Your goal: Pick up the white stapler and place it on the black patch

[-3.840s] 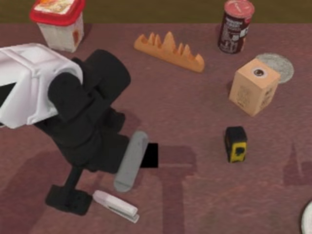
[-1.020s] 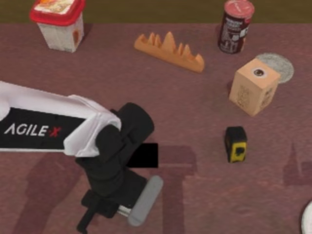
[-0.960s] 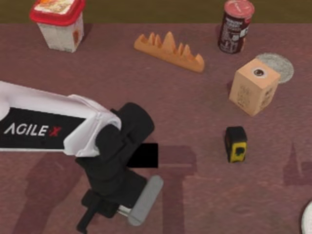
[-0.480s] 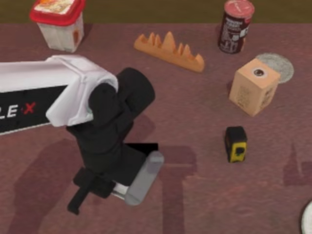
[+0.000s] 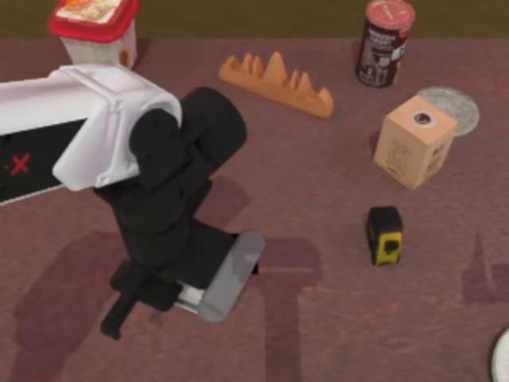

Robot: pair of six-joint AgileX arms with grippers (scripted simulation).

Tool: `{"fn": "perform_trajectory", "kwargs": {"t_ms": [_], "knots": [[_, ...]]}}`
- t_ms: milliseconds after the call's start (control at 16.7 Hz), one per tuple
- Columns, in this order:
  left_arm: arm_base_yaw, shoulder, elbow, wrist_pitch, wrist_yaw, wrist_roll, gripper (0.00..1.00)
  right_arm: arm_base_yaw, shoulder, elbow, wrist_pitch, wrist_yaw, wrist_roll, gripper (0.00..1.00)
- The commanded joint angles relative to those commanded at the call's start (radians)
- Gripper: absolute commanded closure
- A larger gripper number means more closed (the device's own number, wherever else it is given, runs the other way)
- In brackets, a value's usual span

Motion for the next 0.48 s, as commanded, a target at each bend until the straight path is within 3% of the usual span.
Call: {"fn": "perform_trajectory", "kwargs": {"t_ms": [480], "knots": [[0.077,0.231,0.360,-0.124,0.000,-0.179,1.00,0.000,0.000,0.000,0.000,0.000,0.000,0.00]]}}
